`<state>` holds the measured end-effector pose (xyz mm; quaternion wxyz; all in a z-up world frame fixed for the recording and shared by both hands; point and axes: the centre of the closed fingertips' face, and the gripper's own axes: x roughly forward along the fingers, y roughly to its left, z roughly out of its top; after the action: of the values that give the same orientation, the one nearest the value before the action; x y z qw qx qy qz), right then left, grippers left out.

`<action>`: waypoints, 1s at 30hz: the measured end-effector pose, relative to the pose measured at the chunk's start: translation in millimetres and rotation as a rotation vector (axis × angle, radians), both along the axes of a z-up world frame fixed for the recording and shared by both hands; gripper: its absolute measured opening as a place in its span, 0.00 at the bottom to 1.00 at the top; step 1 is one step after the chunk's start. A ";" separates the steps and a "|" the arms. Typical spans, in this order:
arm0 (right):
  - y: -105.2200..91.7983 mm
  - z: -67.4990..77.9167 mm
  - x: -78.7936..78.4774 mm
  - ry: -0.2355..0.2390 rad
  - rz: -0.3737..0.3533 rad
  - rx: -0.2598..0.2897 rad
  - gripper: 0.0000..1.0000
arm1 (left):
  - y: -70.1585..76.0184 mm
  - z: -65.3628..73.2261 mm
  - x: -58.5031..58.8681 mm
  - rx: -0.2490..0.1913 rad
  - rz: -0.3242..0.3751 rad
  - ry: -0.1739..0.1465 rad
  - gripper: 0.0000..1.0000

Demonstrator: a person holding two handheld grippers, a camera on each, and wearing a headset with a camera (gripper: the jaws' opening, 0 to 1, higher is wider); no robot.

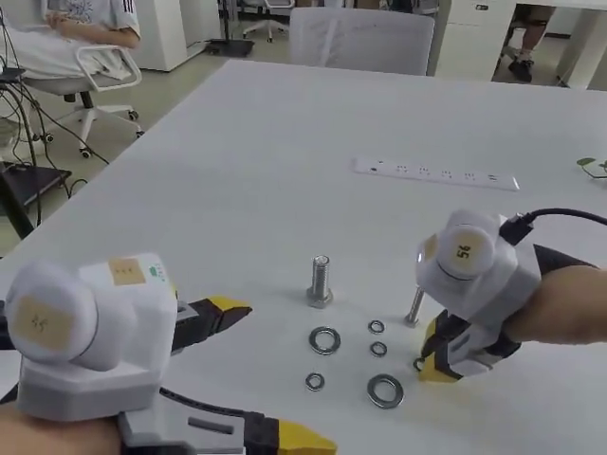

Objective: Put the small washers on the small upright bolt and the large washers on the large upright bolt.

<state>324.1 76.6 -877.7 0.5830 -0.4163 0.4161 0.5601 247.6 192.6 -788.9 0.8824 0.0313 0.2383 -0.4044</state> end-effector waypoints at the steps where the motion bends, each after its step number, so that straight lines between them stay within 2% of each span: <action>1: -0.1 0.1 0.3 0.006 -0.004 -0.001 0.15 | 0.1 0.0 0.0 0.000 0.000 0.000 0.94; 22: -4.0 0.3 -0.3 0.008 0.010 -0.022 0.14 | -1.2 0.3 -0.6 -0.001 0.001 -0.002 0.93; 30: -7.9 7.6 0.5 0.006 0.000 -0.017 0.14 | -2.7 -0.5 -2.0 0.002 -0.009 0.002 0.93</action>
<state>324.6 68.7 -870.1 0.5784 -0.4195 0.4224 0.5577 245.5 190.0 -789.4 0.8803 0.0326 0.2395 -0.4082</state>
